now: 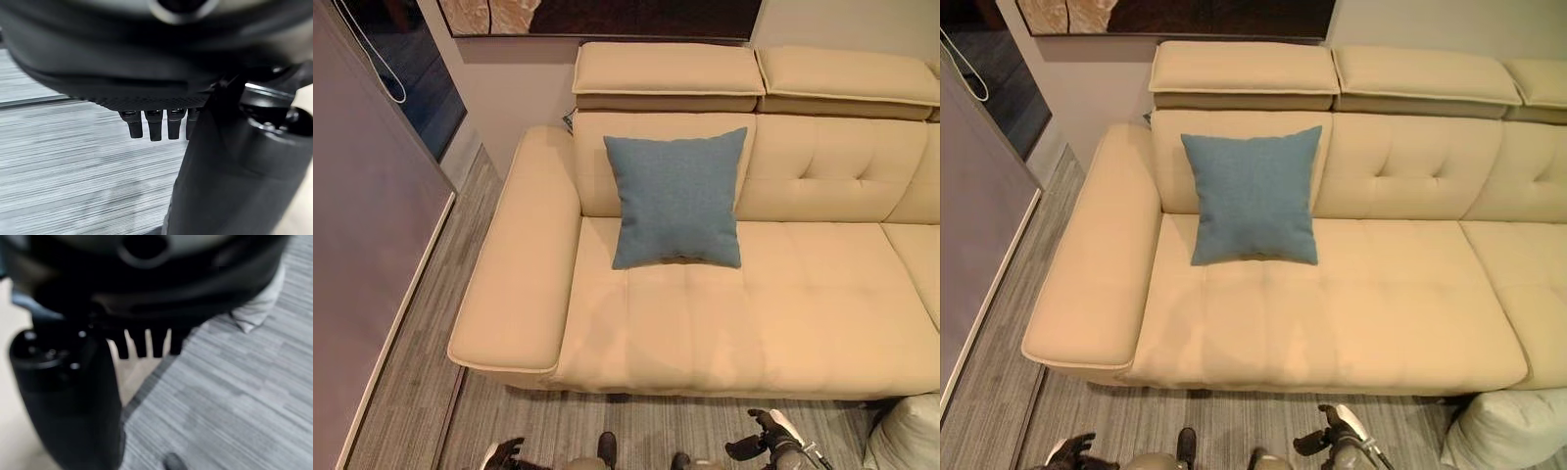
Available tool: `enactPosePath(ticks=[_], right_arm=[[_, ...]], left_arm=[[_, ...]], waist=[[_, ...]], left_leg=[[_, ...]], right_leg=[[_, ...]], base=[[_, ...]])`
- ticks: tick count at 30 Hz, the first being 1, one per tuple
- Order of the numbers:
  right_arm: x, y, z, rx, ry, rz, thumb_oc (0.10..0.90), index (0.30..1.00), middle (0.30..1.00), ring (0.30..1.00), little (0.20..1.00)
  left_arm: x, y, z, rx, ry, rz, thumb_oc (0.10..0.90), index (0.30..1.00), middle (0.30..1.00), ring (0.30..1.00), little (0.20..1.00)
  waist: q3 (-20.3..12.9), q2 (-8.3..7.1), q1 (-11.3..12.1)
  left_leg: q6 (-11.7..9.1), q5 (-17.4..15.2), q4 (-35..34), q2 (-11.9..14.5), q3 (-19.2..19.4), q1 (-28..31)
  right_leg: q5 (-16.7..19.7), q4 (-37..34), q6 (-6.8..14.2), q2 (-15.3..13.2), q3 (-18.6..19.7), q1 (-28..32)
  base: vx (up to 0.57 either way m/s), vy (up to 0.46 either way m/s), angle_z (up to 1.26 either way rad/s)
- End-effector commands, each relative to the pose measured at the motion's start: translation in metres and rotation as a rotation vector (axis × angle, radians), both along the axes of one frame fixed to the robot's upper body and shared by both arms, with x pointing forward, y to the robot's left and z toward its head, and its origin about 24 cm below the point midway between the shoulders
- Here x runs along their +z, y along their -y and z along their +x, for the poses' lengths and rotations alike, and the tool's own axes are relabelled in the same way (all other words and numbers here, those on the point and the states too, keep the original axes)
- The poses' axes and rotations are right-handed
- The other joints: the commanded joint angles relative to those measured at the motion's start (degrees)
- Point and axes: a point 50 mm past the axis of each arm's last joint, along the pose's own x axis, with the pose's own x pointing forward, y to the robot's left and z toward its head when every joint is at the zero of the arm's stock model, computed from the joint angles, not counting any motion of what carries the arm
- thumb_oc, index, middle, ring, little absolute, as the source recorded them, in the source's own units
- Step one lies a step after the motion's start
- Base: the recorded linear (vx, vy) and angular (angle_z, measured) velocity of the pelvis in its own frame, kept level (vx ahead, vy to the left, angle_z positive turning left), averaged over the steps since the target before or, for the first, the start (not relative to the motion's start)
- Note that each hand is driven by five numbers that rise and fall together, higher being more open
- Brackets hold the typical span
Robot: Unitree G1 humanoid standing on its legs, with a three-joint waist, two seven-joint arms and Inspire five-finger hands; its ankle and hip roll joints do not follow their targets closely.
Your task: Pick up all the scattered cushions and arrange them neatly on the sofa.
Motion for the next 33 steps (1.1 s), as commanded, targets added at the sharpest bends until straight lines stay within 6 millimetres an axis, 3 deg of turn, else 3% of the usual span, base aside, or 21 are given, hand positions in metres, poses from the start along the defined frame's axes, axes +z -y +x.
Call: enactPosePath(ticks=[1,8,10,15,17,19,22,23,27,30,33], right_arm=[[0.009,0.013,0.01,-0.017,0.059,-0.049,0.8,0.9,0.9,0.9,0.9],[0.008,0.022,0.001,-0.13,0.058,-0.037,0.8,0.9,0.9,0.9,0.9],[0.005,0.024,-0.007,-0.158,0.035,-0.041,0.8,0.9,0.9,0.9,0.9],[0.002,0.027,-0.015,-0.182,0.01,-0.056,0.8,0.9,0.9,0.9,0.9],[0.003,0.029,-0.015,-0.187,0.009,-0.062,0.8,0.9,0.9,0.9,0.9],[0.003,0.032,-0.017,-0.197,0.008,-0.07,0.8,0.9,0.9,0.9,0.9],[0.003,0.032,-0.016,-0.202,0.005,-0.072,0.8,0.9,0.9,0.9,0.9],[0.004,0.028,-0.011,-0.192,0.02,-0.073,0.8,0.9,0.9,0.9,0.9],[0.005,0.023,-0.002,-0.182,0.037,-0.068,0.8,0.9,0.9,0.9,0.9],[0.002,0.018,-0.006,-0.17,0.029,-0.059,0.8,0.9,0.9,0.9,0.9],[0.001,0.019,-0.013,-0.186,0.016,-0.052,0.8,0.9,0.9,0.9,0.9]], left_arm=[[0.005,0.002,0.023,-0.015,0.069,0.015,0.8,0.9,0.9,0.9,0.9],[0.003,0.014,0.031,-0.059,0.072,-0.003,0.8,0.9,0.9,0.9,0.9],[0.004,0.022,0.042,-0.102,0.091,-0.014,0.8,0.9,0.9,0.9,0.9],[0.007,0.036,0.058,-0.135,0.14,-0.044,0.8,0.9,0.9,0.9,0.9],[0.007,0.042,0.062,-0.125,0.159,-0.062,0.8,0.9,0.9,0.9,0.9],[0.007,0.045,0.062,-0.127,0.162,-0.071,0.8,0.9,0.9,0.9,0.9],[0.007,0.045,0.064,-0.138,0.156,-0.062,0.8,0.9,0.9,0.9,0.9],[0.008,0.044,0.066,-0.163,0.159,-0.05,0.8,0.9,0.9,0.9,0.9],[0.009,0.037,0.067,-0.157,0.157,-0.025,0.8,0.9,0.9,0.9,0.9],[0.013,0.019,0.065,-0.124,0.148,0.021,0.8,0.9,0.9,0.9,0.9],[0.012,0.015,0.061,-0.109,0.139,0.021,0.8,0.9,0.9,0.9,0.9]], waist=[[-3.3,-1.35,-0.1],[-2.4,-0.91,-1.8],[-1.5,-0.86,-2.3],[-0.1,-1.38,-1.5],[-0.1,-0.85,-1.3],[-0.1,0.07,-2.0],[0.2,0.16,-2.8],[1.2,0.13,-3.7],[2.2,-0.07,-3.4],[2.5,0.31,-1.5],[1.8,0.23,-1.1]], left_leg=[[-1.2,-5.1,-1.3,-1.3,-4.0,0.4],[-2.8,-4.4,0.2,0.1,-3.5,0.7],[-3.3,-4.6,2.8,0.2,-4.1,0.1],[-4.1,-6.5,7.9,-2.3,-12.6,-1.7],[-4.3,-7.8,8.8,-2.9,-17.7,-0.7],[-3.8,-8.2,6.8,-2.9,-18.8,-0.2],[-3.4,-8.0,5.3,-2.9,-18.1,0.5],[-2.4,-7.8,4.1,-3.8,-16.8,0.3],[-1.5,-7.7,4.0,-3.8,-13.3,-0.7],[-0.8,-6.3,3.3,-2.1,-7.3,-1.6],[-0.3,-5.9,2.9,-1.8,-5.6,-1.2]], right_leg=[[4.8,-5.9,-1.8,3.4,1.7,-0.5],[5.7,-10.3,-2.8,4.7,1.8,1.8],[6.2,-10.7,-3.3,4.9,2.6,2.2],[8.0,-10.5,-3.4,4.4,5.2,0.6],[8.9,-9.8,-3.0,4.0,7.7,-1.3],[9.4,-8.8,-2.4,3.6,8.7,-3.4],[10.9,-8.1,-1.8,2.6,9.3,-5.4],[13.6,-8.4,-0.2,1.4,10.9,-8.6],[15.3,-8.6,1.1,0.6,11.3,-11.4],[11.3,-3.8,-0.3,-1.5,-1.0,-9.8],[9.3,-1.4,-0.9,-0.8,-1.4,-7.9]], base=[[-0.08,-0.15,0.08],[-0.05,-0.094,-0.01],[-0.1,-0.041,-0.01],[-0.1,0.03,-0.24],[-0.15,0.171,-0.57],[-0.08,0.159,-0.87],[-0.12,0.21,-0.44],[-0.23,0.297,-0.54],[-0.23,0.185,-1.29],[-0.25,0.126,-1.37],[-0.08,0.046,-0.72]])
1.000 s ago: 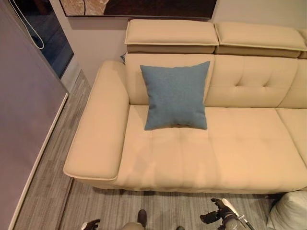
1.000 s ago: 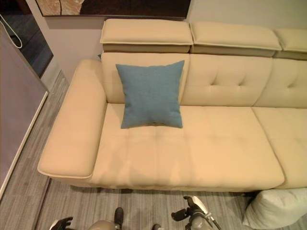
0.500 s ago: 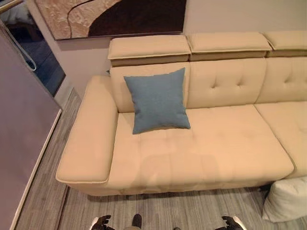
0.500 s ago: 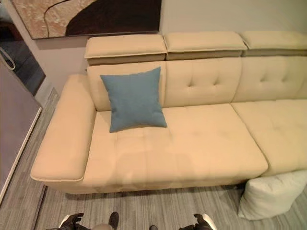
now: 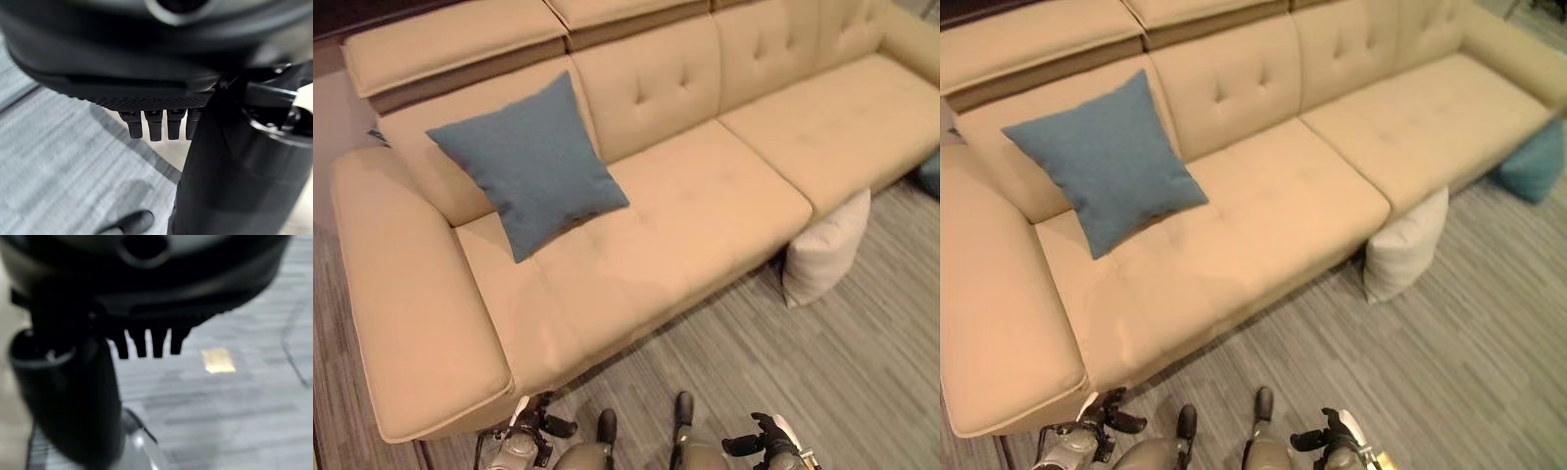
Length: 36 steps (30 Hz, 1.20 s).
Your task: Pick up all the scattered cushions and arrange them neatly on the sofa.
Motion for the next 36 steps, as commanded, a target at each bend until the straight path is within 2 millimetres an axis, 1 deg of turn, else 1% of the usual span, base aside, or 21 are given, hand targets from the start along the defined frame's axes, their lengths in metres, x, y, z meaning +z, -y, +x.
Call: enactPosePath(ticks=[1,4,6,7,9,11,13,14,15,16,17,20,22,23,24,27,28,30,31,34,36], right_arm=[[0.009,0.02,0.005,0.003,0.036,-0.062,0.8,0.9,0.9,0.9,0.9],[0.009,0.021,0.005,0.002,0.041,-0.061,0.8,0.9,0.9,0.9,0.9],[0.01,0.021,0.008,0.002,0.051,-0.066,0.8,0.9,0.9,0.9,0.9],[0.011,0.022,0.009,0.0,0.058,-0.066,0.8,0.9,0.9,0.9,0.9],[0.012,0.027,0.007,-0.038,0.068,-0.077,0.8,0.9,0.9,0.9,0.9],[0.011,0.034,-0.005,-0.135,0.075,-0.086,0.8,0.9,0.9,0.9,0.9],[0.009,0.035,-0.015,-0.164,0.051,-0.101,0.8,0.9,0.9,0.9,0.9],[0.008,0.038,-0.021,-0.198,0.044,-0.106,0.8,0.9,0.9,0.9,0.9],[0.005,0.04,-0.033,-0.245,0.019,-0.101,0.8,0.9,0.9,0.9,0.9],[0.004,0.039,-0.035,-0.258,0.013,-0.097,0.8,0.9,0.9,0.9,0.9],[0.001,0.038,-0.046,-0.317,-0.008,-0.081,0.8,0.9,0.9,0.9,0.9],[-0.001,0.034,-0.047,-0.307,-0.023,-0.069,0.8,0.9,0.9,0.9,0.9],[-0.001,0.026,-0.035,-0.269,-0.007,-0.051,0.8,0.9,0.9,0.9,0.9],[-0.001,0.026,-0.035,-0.269,-0.007,-0.051,0.8,0.9,0.9,0.9,0.9],[-0.001,0.022,-0.026,-0.239,0.009,-0.041,0.8,0.9,0.9,0.9,0.9],[0.002,0.019,-0.013,-0.201,0.036,-0.032,0.8,0.9,0.9,0.9,0.9],[0.002,0.019,-0.013,-0.201,0.035,-0.032,0.8,0.9,0.9,0.9,0.9],[0.004,0.016,-0.006,-0.177,0.051,-0.028,0.8,0.9,0.9,0.9,0.9],[0.0,0.0,-0.005,-0.129,0.056,-0.002,0.8,0.9,0.9,0.9,0.9],[-0.002,-0.009,-0.008,-0.079,0.053,0.005,0.8,0.9,0.9,0.9,0.9],[-0.005,-0.012,-0.016,-0.095,0.057,0.001,0.8,0.9,0.9,0.9,0.9]], left_arm=[[-0.001,-0.017,-0.016,0.015,-0.027,0.053,0.8,0.9,0.9,0.9,0.9],[-0.001,-0.018,-0.017,0.01,-0.032,0.052,0.8,0.9,0.9,0.9,0.9],[-0.001,-0.017,-0.016,0.009,-0.028,0.05,0.8,0.9,0.9,0.9,0.9],[-0.001,-0.015,-0.015,-0.001,-0.024,0.048,0.8,0.9,0.9,0.9,0.9],[-0.002,-0.004,-0.01,-0.033,-0.014,0.026,0.8,0.9,0.9,0.9,0.9],[-0.003,0.017,-0.001,-0.09,0.002,-0.004,0.8,0.9,0.9,0.9,0.9],[-0.002,0.03,0.006,-0.115,0.028,-0.027,0.8,0.9,0.9,0.9,0.9],[-0.001,0.036,0.01,-0.123,0.04,-0.035,0.8,0.9,0.9,0.9,0.9],[-0.001,0.04,0.011,-0.135,0.042,-0.042,0.8,0.9,0.9,0.9,0.9],[-0.001,0.041,0.012,-0.142,0.042,-0.042,0.8,0.9,0.9,0.9,0.9],[0.003,0.046,0.02,-0.159,0.072,-0.051,0.8,0.9,0.9,0.9,0.9],[0.005,0.042,0.023,-0.149,0.085,-0.044,0.8,0.9,0.9,0.9,0.9],[0.007,0.034,0.025,-0.128,0.093,-0.029,0.8,0.9,0.9,0.9,0.9],[0.007,0.034,0.025,-0.127,0.093,-0.029,0.8,0.9,0.9,0.9,0.9],[0.007,0.029,0.024,-0.111,0.091,-0.019,0.8,0.9,0.9,0.9,0.9],[0.007,0.024,0.021,-0.091,0.086,-0.016,0.8,0.9,0.9,0.9,0.9],[0.007,0.024,0.021,-0.091,0.086,-0.017,0.8,0.9,0.9,0.9,0.9],[0.007,0.023,0.02,-0.085,0.086,-0.018,0.8,0.9,0.9,0.9,0.9],[0.006,0.021,0.018,-0.067,0.088,-0.015,0.8,0.9,0.9,0.9,0.9],[0.004,0.017,0.012,-0.048,0.076,-0.004,0.8,0.9,0.9,0.9,0.9],[0.003,0.021,0.012,-0.047,0.071,-0.014,0.8,0.9,0.9,0.9,0.9]], waist=[[-3.6,-1.65,2.0],[-4.4,-1.51,3.1],[-4.6,-1.64,3.3],[-4.7,-1.8,3.5],[-5.0,-1.64,2.0],[-4.2,-0.44,-0.6],[-3.3,-0.16,-0.2],[-3.6,-0.16,-0.3],[-4.4,0.27,-1.1],[-4.6,0.36,-1.2],[-4.5,0.38,-2.1],[-3.9,0.08,-1.9],[-2.5,-0.41,-1.3],[-2.6,-0.45,-1.2],[-2.1,-0.64,-0.8],[-2.2,-0.57,-0.4],[-2.2,-0.53,-0.3],[-2.1,-0.29,0.1],[-1.9,0.16,0.2],[-2.8,0.07,-0.7],[-4.0,0.31,-1.4]], left_leg=[[-3.4,-6.3,2.4,0.4,-3.4,-0.1],[-3.3,-5.5,2.1,1.4,-0.4,-1.1],[-3.5,-5.3,1.5,1.6,0.8,-0.9],[-3.6,-5.2,1.3,1.7,1.5,-0.7],[-4.3,-4.9,1.7,2.3,2.1,-0.3],[-5.2,-5.3,3.5,3.4,1.8,0.2],[-5.9,-5.6,5.3,1.8,-3.7,-0.7],[-6.1,-5.7,4.9,0.0,-7.8,-1.5],[-5.8,-5.8,3.6,-0.1,-7.5,-0.8],[-5.6,-5.9,3.1,0.1,-6.9,-0.1],[-4.9,-6.1,2.3,0.1,-5.4,0.7],[-4.0,-6.4,2.1,0.4,-4.0,0.7],[-3.1,-7.2,3.2,1.0,-2.3,0.5],[-3.1,-7.2,3.2,1.0,-2.2,0.4],[-2.8,-7.8,3.5,1.4,-1.1,0.9],[-2.9,-8.7,2.2,2.1,0.8,2.9],[-2.9,-8.7,2.1,2.1,0.8,3.1],[-3.1,-9.6,2.0,2.7,2.2,4.3],[-3.4,-10.4,2.4,3.5,3.1,5.4],[-3.8,-11.9,2.2,3.8,4.2,7.5],[-5.7,-12.2,5.9,6.4,4.7,7.9]], right_leg=[[-1.7,-1.8,-0.6,4.0,1.1,4.8],[-4.3,0.2,-0.9,5.1,0.1,6.8],[-4.2,-1.1,-0.9,5.2,0.1,7.8],[-4.1,-2.4,-1.0,5.5,0.5,8.6],[-3.4,-8.0,-1.4,7.6,3.7,9.8],[-2.8,-11.3,-2.2,8.9,5.2,11.7],[-2.6,-11.4,-2.5,9.5,6.9,11.7],[-2.2,-11.5,-2.3,9.7,8.2,11.2],[-2.0,-12.0,-2.0,9.8,9.2,11.5],[-1.8,-12.0,-1.9,9.9,9.8,11.6],[-1.7,-11.2,-1.7,9.7,11.7,11.0],[-2.6,-6.6,-1.4,9.6,12.3,8.6],[-2.9,0.0,-0.2,8.9,11.3,4.5],[-3.0,0.2,-0.2,8.9,11.4,4.3],[-2.3,2.2,0.8,7.5,9.4,2.4],[-0.8,-0.3,0.7,5.1,5.9,1.5],[-0.8,-0.4,0.7,5.1,5.9,1.6],[0.8,-2.1,0.5,3.5,2.1,0.3],[1.7,-2.1,0.6,1.5,-2.2,-0.9],[1.1,-4.1,0.1,2.4,-2.4,0.8],[-0.3,-4.5,-1.5,4.2,-2.2,2.5]], base=[[-0.11,0.015,-0.69],[-0.13,-0.033,-0.55],[-0.06,-0.062,-0.77],[-0.02,-0.132,-0.51],[0.0,-0.242,-0.61],[0.0,-0.156,-0.44],[-0.01,-0.007,-0.78],[0.06,0.051,-1.06],[0.09,0.077,-1.22],[0.13,0.218,-1.14],[0.09,0.206,-0.87],[-0.02,0.141,-0.62],[-0.05,0.065,-0.88],[-0.01,0.035,-0.63],[0.04,-0.009,-0.88],[0.09,-0.032,-0.66],[0.12,-0.042,-0.35],[0.18,-0.083,-0.47],[0.17,-0.08,-0.39],[0.24,-0.116,-0.55],[0.36,-0.273,-0.23]])
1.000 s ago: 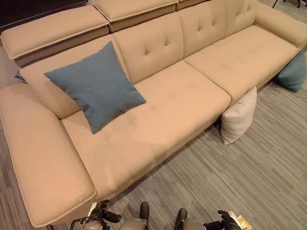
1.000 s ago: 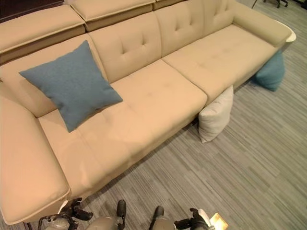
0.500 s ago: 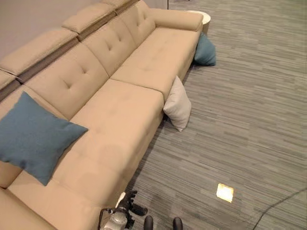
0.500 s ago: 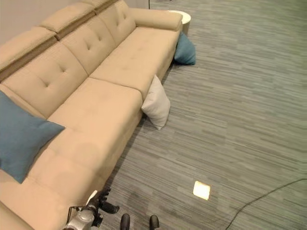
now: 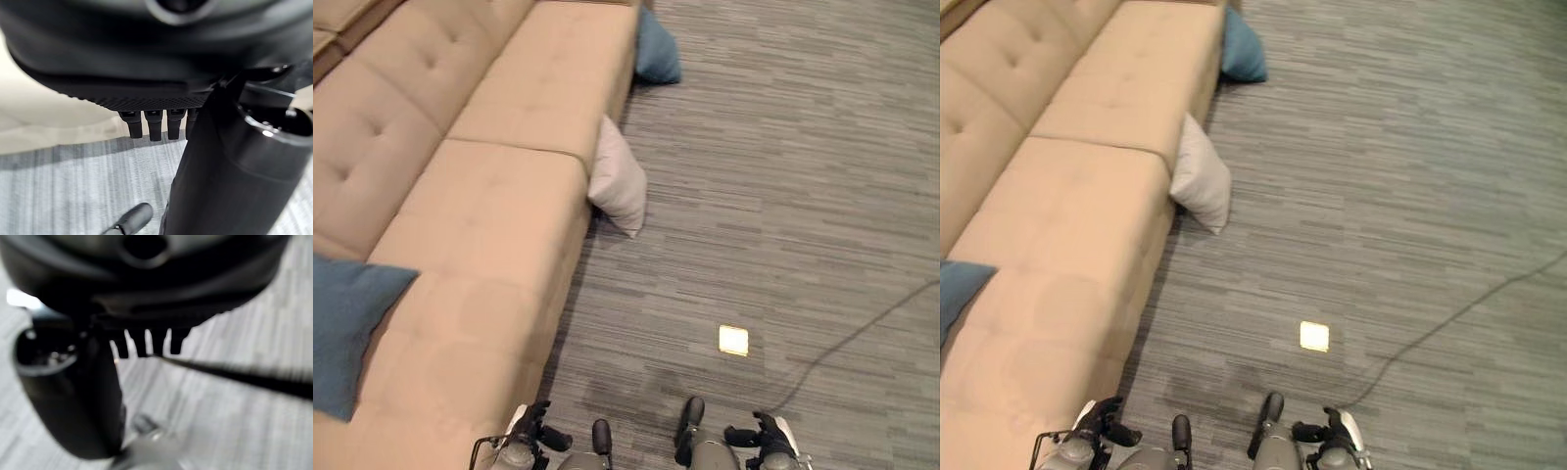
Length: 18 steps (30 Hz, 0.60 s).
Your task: Pick up all the scattered cushions and arrange them neatly on the sofa.
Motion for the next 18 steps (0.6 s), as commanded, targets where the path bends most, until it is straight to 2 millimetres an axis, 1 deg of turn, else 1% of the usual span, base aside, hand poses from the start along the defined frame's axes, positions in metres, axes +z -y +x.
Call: enactPosePath(ticks=[1,2,3,4,5,6,7,8,9,10,11,12,13,14,15,16,17,18], right_arm=[[-0.003,0.009,-0.022,0.028,-0.039,-0.081,0.8,0.9,0.9,0.9,0.9],[-0.003,0.01,-0.022,0.022,-0.033,-0.088,0.8,0.9,0.9,0.9,0.9],[-0.003,0.01,-0.022,0.022,-0.033,-0.087,0.8,0.9,0.9,0.9,0.9],[-0.002,0.013,-0.02,0.012,-0.024,-0.097,0.8,0.9,0.9,0.9,0.9],[0.0,0.017,-0.019,0.005,-0.018,-0.115,0.8,0.9,0.9,0.9,0.9],[0.0,0.017,-0.018,0.009,-0.015,-0.119,0.8,0.9,0.9,0.9,0.9],[0.001,0.017,-0.016,0.005,-0.008,-0.123,0.8,0.9,0.9,0.9,0.9],[0.002,0.018,-0.014,0.003,-0.003,-0.127,0.8,0.9,0.9,0.9,0.9],[0.002,0.017,-0.012,0.005,0.003,-0.136,0.8,0.9,0.9,0.9,0.9],[0.002,0.016,-0.011,0.008,0.004,-0.136,0.8,0.9,0.9,0.9,0.9],[0.002,0.015,-0.011,0.014,0.006,-0.138,0.8,0.9,0.9,0.9,0.9],[0.001,0.015,-0.014,0.012,0.001,-0.134,0.8,0.9,0.9,0.9,0.9],[0.0,0.015,-0.016,0.016,-0.009,-0.132,0.8,0.9,0.9,0.9,0.9],[-0.003,0.011,-0.022,0.05,-0.037,-0.129,0.8,0.9,0.9,0.9,0.9],[-0.003,0.011,-0.023,0.051,-0.037,-0.129,0.8,0.9,0.9,0.9,0.9],[-0.003,0.011,-0.023,0.057,-0.041,-0.131,0.8,0.9,0.9,0.9,0.9],[-0.002,0.004,-0.013,0.106,-0.028,-0.119,0.8,0.9,0.9,0.9,0.9],[0.0,0.003,-0.008,0.118,-0.017,-0.114,0.8,0.9,0.9,0.9,0.9]], left_arm=[[0.011,0.015,0.032,-0.008,0.122,-0.038,0.8,0.9,0.9,0.9,0.9],[0.011,0.016,0.033,-0.012,0.124,-0.043,0.8,0.9,0.9,0.9,0.9],[0.011,0.016,0.033,-0.012,0.124,-0.043,0.8,0.9,0.9,0.9,0.9],[0.012,0.018,0.036,-0.021,0.132,-0.047,0.8,0.9,0.9,0.9,0.9],[0.014,0.021,0.041,-0.019,0.153,-0.063,0.8,0.9,0.9,0.9,0.9],[0.014,0.024,0.041,-0.017,0.156,-0.07,0.8,0.9,0.9,0.9,0.9],[0.013,0.026,0.04,-0.023,0.15,-0.071,0.8,0.9,0.9,0.9,0.9],[0.012,0.027,0.039,-0.027,0.141,-0.071,0.8,0.9,0.9,0.9,0.9],[0.01,0.029,0.036,-0.037,0.123,-0.064,0.8,0.9,0.9,0.9,0.9],[0.009,0.029,0.035,-0.037,0.116,-0.061,0.8,0.9,0.9,0.9,0.9],[0.008,0.028,0.032,-0.033,0.109,-0.058,0.8,0.9,0.9,0.9,0.9],[0.008,0.025,0.03,-0.025,0.102,-0.055,0.8,0.9,0.9,0.9,0.9],[0.007,0.022,0.028,-0.011,0.097,-0.056,0.8,0.9,0.9,0.9,0.9],[0.003,0.016,0.017,0.014,0.065,-0.046,0.8,0.9,0.9,0.9,0.9],[0.003,0.016,0.017,0.014,0.064,-0.046,0.8,0.9,0.9,0.9,0.9],[0.003,0.014,0.014,0.027,0.058,-0.044,0.8,0.9,0.9,0.9,0.9],[0.004,0.003,0.011,0.063,0.056,-0.03,0.8,0.9,0.9,0.9,0.9],[0.004,0.0,0.011,0.07,0.06,-0.025,0.8,0.9,0.9,0.9,0.9]], waist=[[-2.8,-1.05,0.5],[-2.3,-1.24,0.6],[-2.5,-1.39,0.4],[-1.9,-1.64,0.8],[-0.6,-1.76,2.1],[-0.3,-1.98,2.9],[-0.1,-2.41,4.1],[-0.4,-2.8,4.4],[-0.8,-2.92,5.1],[-1.0,-2.73,5.7],[-1.2,-2.13,6.7],[-1.2,-1.93,7.5],[-1.6,-2.02,7.7],[-2.8,-2.91,7.9],[-2.8,-2.95,8.0],[-3.3,-3.26,8.4],[-3.8,-3.77,9.5],[-3.4,-3.47,9.2]], left_leg=[[-0.5,-7.9,14.9,1.0,-4.0,-3.1],[-0.8,-6.5,19.7,2.0,-4.3,-5.3],[-0.7,-6.3,19.7,1.8,-4.4,-5.6],[-1.1,-4.1,25.2,2.8,-5.1,-8.4],[-1.1,-1.7,33.2,3.1,-6.8,-12.5],[-0.5,-2.3,34.6,1.5,-8.3,-14.5],[-0.3,-3.7,34.6,-1.3,-10.3,-17.6],[-0.2,-4.1,32.2,-2.5,-10.7,-18.6],[0.1,-4.4,27.3,-4.1,-10.2,-20.4],[0.0,-2.7,22.6,-5.1,-10.2,-20.7],[-0.7,1.5,16.7,-6.6,-10.6,-22.1],[-1.3,4.2,13.9,-7.1,-10.2,-23.0],[-0.8,3.9,12.6,-6.9,-9.8,-22.2],[0.5,3.0,12.6,-7.7,-10.7,-20.7],[0.5,2.9,12.6,-7.7,-10.7,-20.7],[0.8,2.3,13.2,-7.9,-10.8,-20.4],[2.8,-0.8,13.8,-7.9,-10.7,-17.2],[3.6,-1.7,14.1,-7.8,-10.6,-16.1]], right_leg=[[-3.8,-1.9,1.0,2.8,1.7,2.5],[-4.0,-2.3,0.3,3.3,1.7,3.7],[-3.9,-2.4,0.2,3.1,1.6,3.5],[-4.0,-3.0,-0.7,3.7,1.6,4.7],[-5.1,-3.9,-2.0,5.0,1.7,7.0],[-5.6,-4.3,-2.4,5.4,2.4,7.7],[-6.3,-5.6,-2.1,6.0,3.7,9.4],[-6.5,-6.4,-1.7,6.0,4.1,10.2],[-7.4,-7.9,-1.2,7.0,4.4,11.6],[-7.8,-8.7,-0.9,7.8,5.0,12.7],[-8.6,-9.2,-1.0,9.6,6.3,14.4],[-9.5,-9.6,-1.1,11.0,7.6,16.0],[-10.0,-9.6,-1.1,11.4,8.1,16.4],[-11.0,-8.9,-1.0,11.2,8.8,17.3],[-11.1,-8.9,-1.0,11.2,8.8,17.4],[-11.7,-7.8,-0.5,10.7,8.7,17.6],[-10.2,4.2,2.1,8.6,9.2,14.1],[-8.2,10.4,3.8,7.6,9.5,11.3]], base=[[0.18,-0.245,0.15],[0.09,-0.171,0.19],[0.08,-0.185,0.26],[0.13,-0.236,0.12],[0.23,-0.271,0.03],[0.37,-0.221,0.09],[0.36,-0.095,-0.17],[0.47,-0.078,-0.37],[0.39,-0.026,-0.75],[0.48,0.007,-0.66],[0.44,0.036,-0.43],[0.43,0.043,-0.21],[0.47,0.063,-0.58],[0.31,0.054,-0.96],[0.31,0.072,-1.08],[0.33,0.127,-0.54],[0.41,0.17,-0.38],[0.41,0.21,-0.68]])
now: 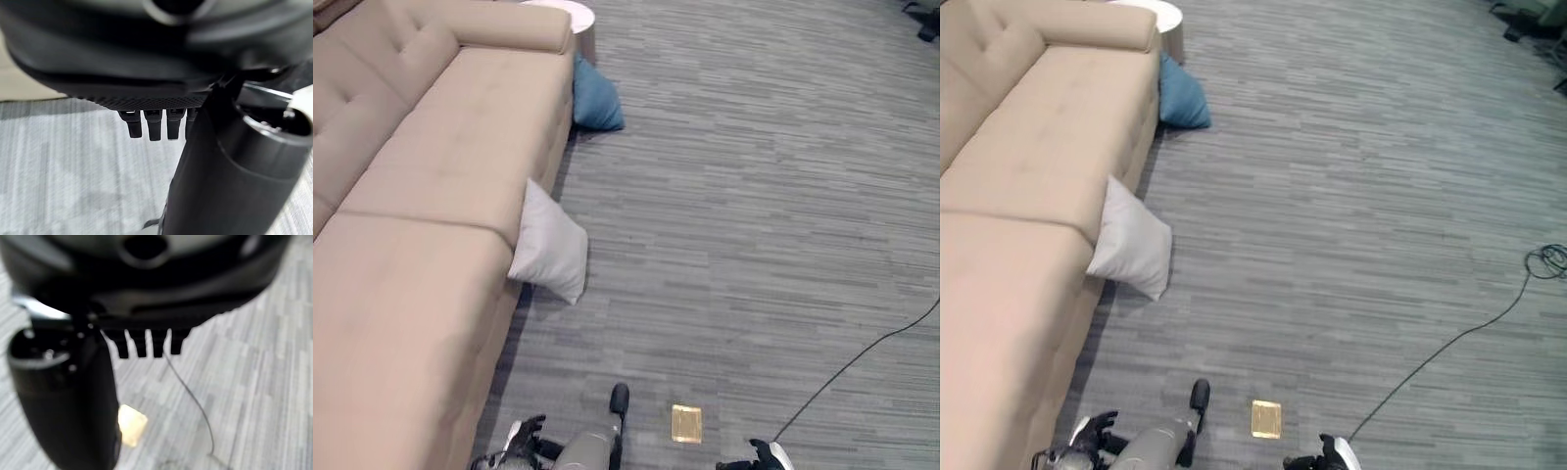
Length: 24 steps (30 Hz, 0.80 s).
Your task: Pick up all the scattered cushions and arrange them neatly on the sofa.
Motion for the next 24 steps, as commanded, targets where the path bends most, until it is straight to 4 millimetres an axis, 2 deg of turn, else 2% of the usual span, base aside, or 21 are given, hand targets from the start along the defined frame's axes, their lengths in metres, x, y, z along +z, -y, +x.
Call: enactPosePath(ticks=[1,2,3,4,5,6,7,8,10,11,12,13,16,17,18,19,21,24], right_arm=[[0.016,0.01,0.033,0.057,0.135,-0.024,0.8,0.9,0.9,0.9,0.9],[0.018,0.009,0.038,0.077,0.147,-0.027,0.8,0.9,0.9,0.9,0.9],[0.018,0.008,0.04,0.09,0.151,-0.026,0.8,0.9,0.9,0.9,0.9],[0.019,0.01,0.041,0.105,0.15,-0.032,0.8,0.9,0.9,0.9,0.9],[0.019,0.01,0.041,0.105,0.15,-0.032,0.8,0.9,0.9,0.9,0.9],[0.03,0.039,0.053,0.056,0.159,-0.085,0.8,0.9,0.9,0.9,0.9],[0.03,0.039,0.053,0.056,0.159,-0.085,0.8,0.9,0.9,0.9,0.9],[0.03,0.046,0.047,0.058,0.161,-0.089,0.8,0.9,0.9,0.9,0.9],[0.026,0.048,0.036,0.043,0.122,-0.06,0.8,0.9,0.9,0.9,0.9],[0.024,0.048,0.031,0.033,0.106,-0.062,0.8,0.9,0.9,0.9,0.9],[0.021,0.047,0.025,0.043,0.079,-0.066,0.8,0.9,0.9,0.9,0.9],[0.019,0.045,0.022,0.032,0.069,-0.061,0.8,0.9,0.9,0.9,0.9],[0.017,0.041,0.023,-0.004,0.082,-0.038,0.8,0.9,0.9,0.9,0.9],[0.018,0.042,0.024,-0.021,0.092,-0.037,0.8,0.9,0.9,0.9,0.9],[0.018,0.042,0.024,-0.021,0.093,-0.037,0.8,0.9,0.9,0.9,0.9],[0.02,0.044,0.026,-0.039,0.103,-0.039,0.8,0.9,0.9,0.9,0.9],[0.02,0.049,0.023,-0.054,0.089,-0.052,0.8,0.9,0.9,0.9,0.9],[0.019,0.049,0.021,-0.06,0.09,-0.056,0.8,0.9,0.9,0.9,0.9]], left_arm=[[0.007,0.003,0.019,-0.018,0.084,0.011,0.8,0.9,0.9,0.9,0.9],[0.008,0.001,0.019,-0.014,0.084,0.016,0.8,0.9,0.9,0.9,0.9],[0.007,0.001,0.018,-0.007,0.084,0.017,0.8,0.9,0.9,0.9,0.9],[0.008,0.0,0.018,0.001,0.097,0.015,0.8,0.9,0.9,0.9,0.9],[0.008,0.0,0.018,0.002,0.096,0.015,0.8,0.9,0.9,0.9,0.9],[0.008,0.001,0.018,-0.025,0.101,0.006,0.8,0.9,0.9,0.9,0.9],[0.009,0.001,0.018,-0.025,0.102,0.005,0.8,0.9,0.9,0.9,0.9],[0.007,0.003,0.016,-0.033,0.099,0.004,0.8,0.9,0.9,0.9,0.9],[0.005,0.002,0.011,-0.047,0.069,0.016,0.8,0.9,0.9,0.9,0.9],[0.005,0.004,0.013,-0.064,0.063,0.011,0.8,0.9,0.9,0.9,0.9],[0.002,0.009,0.009,-0.068,0.051,0.004,0.8,0.9,0.9,0.9,0.9],[0.001,0.011,0.007,-0.071,0.04,0.002,0.8,0.9,0.9,0.9,0.9],[0.001,0.019,0.013,-0.088,0.05,-0.027,0.8,0.9,0.9,0.9,0.9],[0.002,0.021,0.017,-0.099,0.058,-0.035,0.8,0.9,0.9,0.9,0.9],[0.002,0.021,0.017,-0.099,0.058,-0.035,0.8,0.9,0.9,0.9,0.9],[0.003,0.023,0.021,-0.102,0.068,-0.044,0.8,0.9,0.9,0.9,0.9],[0.003,0.025,0.021,-0.1,0.073,-0.057,0.8,0.9,0.9,0.9,0.9],[0.002,0.029,0.02,-0.118,0.059,-0.055,0.8,0.9,0.9,0.9,0.9]], waist=[[0.7,3.18,1.6],[0.9,3.98,1.0],[1.1,4.79,0.5],[1.1,5.47,0.0],[1.2,5.52,-0.2],[1.1,5.52,-0.1],[1.1,5.57,-0.1],[0.9,5.04,-0.3],[1.0,5.06,-1.0],[0.7,4.25,-1.5],[-0.1,3.88,-1.8],[-0.6,3.66,-1.8],[-1.1,3.58,-1.8],[-0.6,3.02,-1.7],[-0.6,3.1,-1.8],[-0.1,2.54,-1.4],[0.7,2.03,-0.2],[0.9,1.77,0.3]], left_leg=[[-3.8,-12.4,8.0,4.8,-0.3,5.0],[-3.2,-13.1,7.9,5.0,-0.4,6.1],[-2.8,-13.9,7.4,5.1,-0.7,7.6],[-2.7,-15.0,6.2,5.1,-1.9,10.1],[-2.7,-15.0,6.1,5.1,-2.0,10.4],[-3.6,-16.2,4.7,5.2,-3.3,13.2],[-3.6,-16.0,4.6,5.3,-3.3,13.1],[-4.1,-16.5,3.9,5.1,-4.2,14.1],[-4.8,-17.4,2.2,5.7,-5.1,16.8],[-5.1,-17.9,2.2,5.0,-6.2,17.3],[-5.4,-19.1,2.1,5.6,-6.8,18.6],[-6.2,-18.8,2.6,6.5,-6.8,18.7],[-9.3,-14.2,10.0,9.1,-6.0,15.0],[-9.8,-12.5,15.0,10.0,-4.6,11.5],[-9.8,-12.7,15.5,10.0,-4.7,11.1],[-9.7,-11.2,19.5,11.1,-2.5,8.6],[-9.2,-11.5,25.6,12.4,0.1,4.7],[-9.0,-13.5,21.6,10.8,1.1,2.9]], right_leg=[[15.4,13.8,6.1,-2.5,1.4,-14.2],[15.8,17.1,6.4,-3.5,1.0,-16.9],[15.9,18.8,5.8,-4.5,0.2,-18.8],[14.7,14.7,4.2,-6.1,-0.9,-21.0],[14.6,14.7,4.2,-6.1,-1.0,-20.7],[13.4,7.2,3.4,-7.0,-1.4,-21.0],[13.7,6.9,3.3,-6.9,-1.5,-21.0],[14.7,1.6,3.4,-7.7,-0.6,-22.8],[16.8,-4.7,3.9,-6.9,2.2,-24.3],[17.4,-6.9,4.0,-6.1,3.6,-23.3],[18.3,-8.5,3.7,-5.7,3.4,-21.9],[18.3,-9.4,3.0,-5.2,2.7,-21.0],[17.0,-12.2,1.3,-3.8,-0.1,-17.1],[16.8,-13.1,0.6,-4.1,-1.1,-15.7],[16.9,-13.2,0.6,-4.1,-1.2,-15.7],[16.6,-13.8,-0.1,-4.2,-2.3,-14.4],[15.4,-15.4,-1.1,-3.6,-3.6,-11.3],[14.2,-16.7,-0.8,-3.2,-4.4,-9.1]], base=[[0.23,0.159,-0.76],[0.23,0.154,-0.52],[0.31,0.085,0.04],[0.26,0.04,0.17],[0.42,-0.081,0.25],[0.24,-0.086,0.27],[0.36,-0.145,0.41],[0.21,-0.094,0.42],[0.32,-0.137,0.34],[0.41,-0.195,0.39],[0.38,-0.221,0.54],[0.36,-0.229,0.58],[0.2,-0.222,0.81],[0.05,-0.13,0.21],[0.06,-0.146,0.14],[0.08,-0.136,0.24],[0.18,-0.204,0.53],[0.19,-0.088,0.15]])
